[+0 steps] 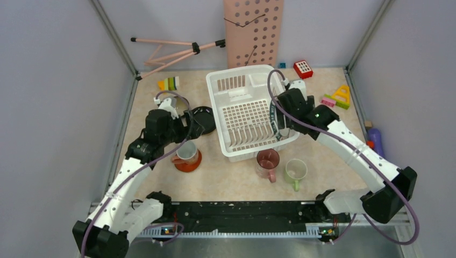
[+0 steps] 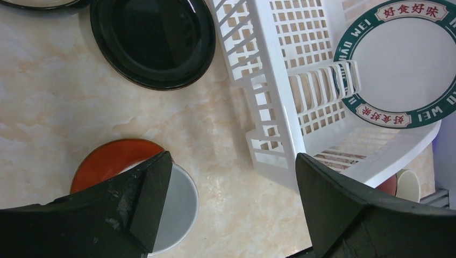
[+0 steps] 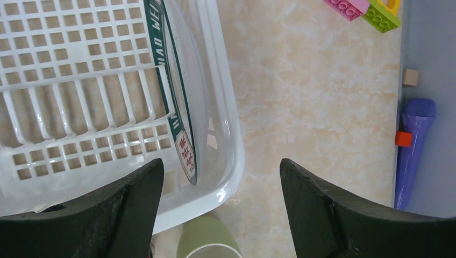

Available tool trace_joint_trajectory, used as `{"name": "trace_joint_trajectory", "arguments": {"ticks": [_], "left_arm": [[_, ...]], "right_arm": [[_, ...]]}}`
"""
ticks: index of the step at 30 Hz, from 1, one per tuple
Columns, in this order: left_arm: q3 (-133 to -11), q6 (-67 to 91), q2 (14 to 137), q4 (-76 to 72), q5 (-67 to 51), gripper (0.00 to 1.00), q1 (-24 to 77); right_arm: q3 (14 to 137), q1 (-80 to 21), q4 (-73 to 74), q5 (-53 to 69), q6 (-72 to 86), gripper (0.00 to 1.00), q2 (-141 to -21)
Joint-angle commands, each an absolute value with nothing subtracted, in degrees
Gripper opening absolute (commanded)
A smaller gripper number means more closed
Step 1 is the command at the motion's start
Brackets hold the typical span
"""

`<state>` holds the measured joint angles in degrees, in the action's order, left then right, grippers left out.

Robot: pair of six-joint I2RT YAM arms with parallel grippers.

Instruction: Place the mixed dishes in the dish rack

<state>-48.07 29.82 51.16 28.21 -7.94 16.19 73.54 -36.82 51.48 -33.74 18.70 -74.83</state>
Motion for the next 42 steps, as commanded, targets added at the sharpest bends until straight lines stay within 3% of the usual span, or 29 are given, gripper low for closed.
{"name": "trace_joint_trajectory", "arguments": {"ticks": [1, 10, 17, 23, 26, 30, 33, 36, 42], "left_arm": [[-50.01, 29.7, 52.71, 26.37, -9.22, 0.9, 17.88], [-49.88, 35.53, 60.28, 15.14, -16.61, 0.89, 19.91], [-49.45, 38.99, 66.71, 8.02, -21.46, 0.86, 20.43], [-49.06, 42.51, 71.73, 1.81, -23.51, 0.65, 20.88], [-49.06, 44.6, 73.84, -1.09, -23.71, 0.61, 21.07], [-49.51, 45.87, 76.88, -2.99, -24.1, 0.55, 21.34], [-49.25, 46.5, 78.31, -4.21, -24.67, 0.44, 21.64], [-48.88, 47.17, 78.65, -4.82, -24.33, 0.32, 22.54], [-43.49, 52.87, 76.03, -10.9, -21.0, 0.18, 24.91]], "right_arm": [[71.9, -36.56, 51.68, -30.47, 19.02, 0.78, -69.4], [65.39, -36.55, 60.49, -23.65, 22.38, 0.74, -61.04], [57.83, -36.56, 61.48, -11.13, 27.87, 0.7, -53.97], [52.87, -36.56, 60.82, -5.68, 31.76, 0.69, -53.52], [51.45, -36.57, 60.47, -5.9, 33.08, 0.69, -53.84], [51.5, -36.56, 61.8, -12.78, 36.42, 0.69, -53.16], [52.53, -36.56, 64.48, -18.91, 40.21, 0.69, -53.03], [52.33, -36.56, 62.4, -15.95, 40.76, 0.68, -51.12], [48.97, -36.56, 56.32, -10.17, 45.43, 0.64, -48.81]]}}
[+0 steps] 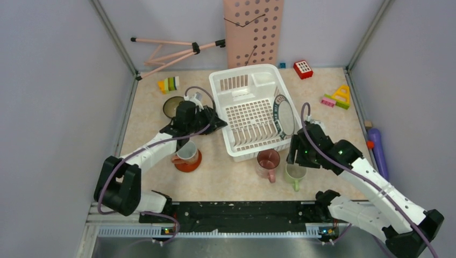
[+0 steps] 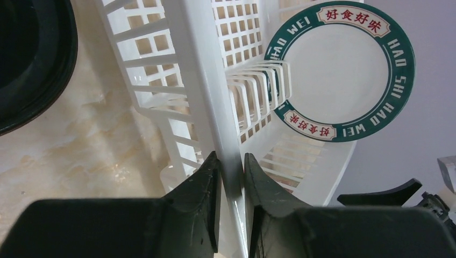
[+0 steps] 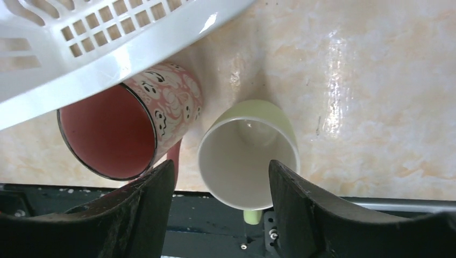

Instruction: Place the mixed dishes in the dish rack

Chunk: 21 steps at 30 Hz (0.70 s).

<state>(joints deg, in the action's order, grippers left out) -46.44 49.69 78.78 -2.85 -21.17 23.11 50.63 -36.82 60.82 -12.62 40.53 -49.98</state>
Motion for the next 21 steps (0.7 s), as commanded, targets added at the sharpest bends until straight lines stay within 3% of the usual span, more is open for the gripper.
{"name": "trace_joint_trajectory", "arguments": {"ticks": [1, 8, 13, 17, 21], "left_arm": [[-42.9, 53.41, 75.5, -11.51, -20.36, 0.18, 25.2], [-39.83, 56.25, 73.11, -14.67, -16.49, 0.15, 27.9], [-38.84, 57.36, 73.63, -16.49, -16.33, 0.18, 28.82], [-40.43, 55.68, 73.5, -13.83, -15.49, 0.31, 28.78], [-43.2, 51.91, 72.75, -9.44, -14.13, 0.5, 28.71]], "right_arm": [[48.48, -36.56, 56.07, -10.3, 46.5, 0.62, -49.31], [46.09, -36.56, 55.11, -10.26, 49.96, 0.57, -52.23], [43.39, -36.56, 51.96, -9.76, 50.67, 0.53, -52.93], [41.5, -36.56, 49.38, -9.61, 50.63, 0.43, -54.71], [42.41, -36.56, 50.3, -10.71, 50.06, 0.43, -56.1]]}}
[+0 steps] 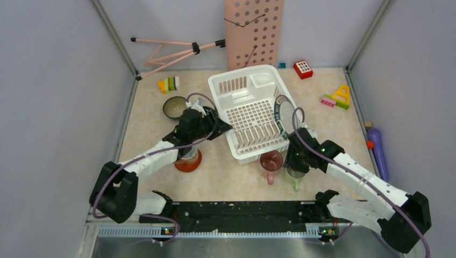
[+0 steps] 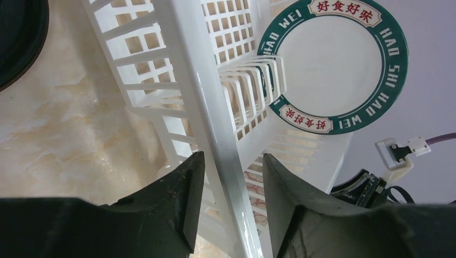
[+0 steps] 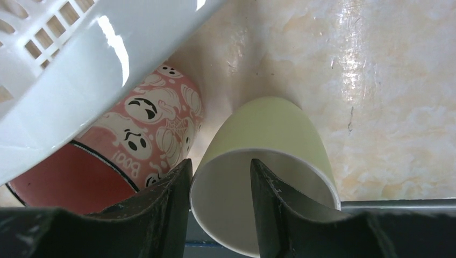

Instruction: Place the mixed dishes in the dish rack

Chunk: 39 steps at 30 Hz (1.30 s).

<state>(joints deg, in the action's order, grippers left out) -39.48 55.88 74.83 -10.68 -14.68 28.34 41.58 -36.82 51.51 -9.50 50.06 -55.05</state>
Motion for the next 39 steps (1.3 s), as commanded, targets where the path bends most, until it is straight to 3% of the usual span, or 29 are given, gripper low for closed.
{"name": "trace_joint_trajectory", "arguments": {"ticks": [1, 7, 9, 15, 26, 34, 39], "left_arm": [[-44.42, 50.76, 72.88, -7.57, -14.04, 0.54, 28.74], [-49.39, 45.18, 71.6, -0.27, -12.05, 0.87, 28.55], [-49.45, 44.47, 70.21, -0.26, -10.63, 0.92, 28.5], [-50.1, 41.5, 64.8, 4.79, -5.09, 0.94, 28.38], [-52.15, 35.12, 59.19, 13.73, -1.55, 0.94, 26.87], [-51.56, 35.52, 55.39, 15.87, -5.1, 0.94, 21.02], [-49.81, 36.11, 54.63, 15.48, -7.9, 0.95, 18.49]], "right_arm": [[43.79, -36.56, 52.27, -12.74, 49.86, 0.44, -56.24], [52.82, -36.56, 61.2, -23.45, 44.5, 0.57, -54.29], [55.26, -36.56, 61.3, -21.25, 41.09, 0.6, -53.97], [58.32, -37.56, 56.52, -6.57, 30.72, 0.6, -54.73], [63.06, -55.54, 51.56, -7.31, 27.27, 0.57, -63.83], [60.17, -58.91, 45.88, -9.44, 27.33, 0.54, -71.1], [57.9, -60.06, 43.5, -11.14, 27.59, 0.45, -74.93]]}}
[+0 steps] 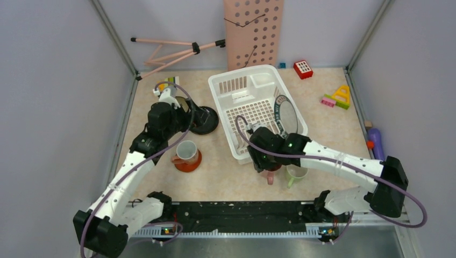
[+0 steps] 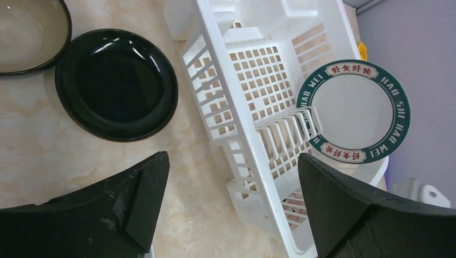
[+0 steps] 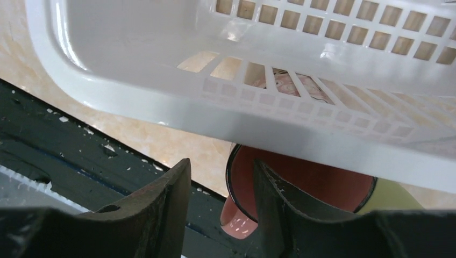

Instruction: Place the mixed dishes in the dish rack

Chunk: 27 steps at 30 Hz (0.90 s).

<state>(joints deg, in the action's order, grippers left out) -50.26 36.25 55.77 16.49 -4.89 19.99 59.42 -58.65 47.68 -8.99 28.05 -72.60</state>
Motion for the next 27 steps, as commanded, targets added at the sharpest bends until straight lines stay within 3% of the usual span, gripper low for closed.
{"name": "trace_joint_trajectory", "arguments": {"ticks": [1, 7, 10, 11, 20, 27], "left_arm": [[-49.5, 36.2, 54.59, 15.38, -8.57, 0.94, 17.97], [-48.74, 35.69, 54.25, 15.47, -10.61, 0.94, 15.38], [-48.53, 35.35, 53.98, 15.38, -11.02, 0.94, 14.93], [-48.51, 35.15, 53.88, 15.38, -11.19, 0.94, 14.94], [-46.85, 33.93, 53.94, 13.7, -18.37, 0.94, 14.19], [-45.15, 39.06, 50.2, 10.26, -23.77, 0.98, 13.26]], "right_arm": [[57.35, -60.32, 42.65, -11.26, 27.34, 0.41, -75.75], [54.73, -61.87, 41.52, -14.36, 28.73, 0.37, -79.2], [55.22, -62.28, 43.24, -13.67, 29.19, 0.03, -79.89], [55.67, -62.69, 44.38, -13.17, 29.32, 0.0, -79.66], [62.62, -63.93, 47.53, 8.74, 28.81, 0.0, -65.14], [75.92, -62.08, 42.67, 11.93, 28.77, 0.0, -60.85]]}}
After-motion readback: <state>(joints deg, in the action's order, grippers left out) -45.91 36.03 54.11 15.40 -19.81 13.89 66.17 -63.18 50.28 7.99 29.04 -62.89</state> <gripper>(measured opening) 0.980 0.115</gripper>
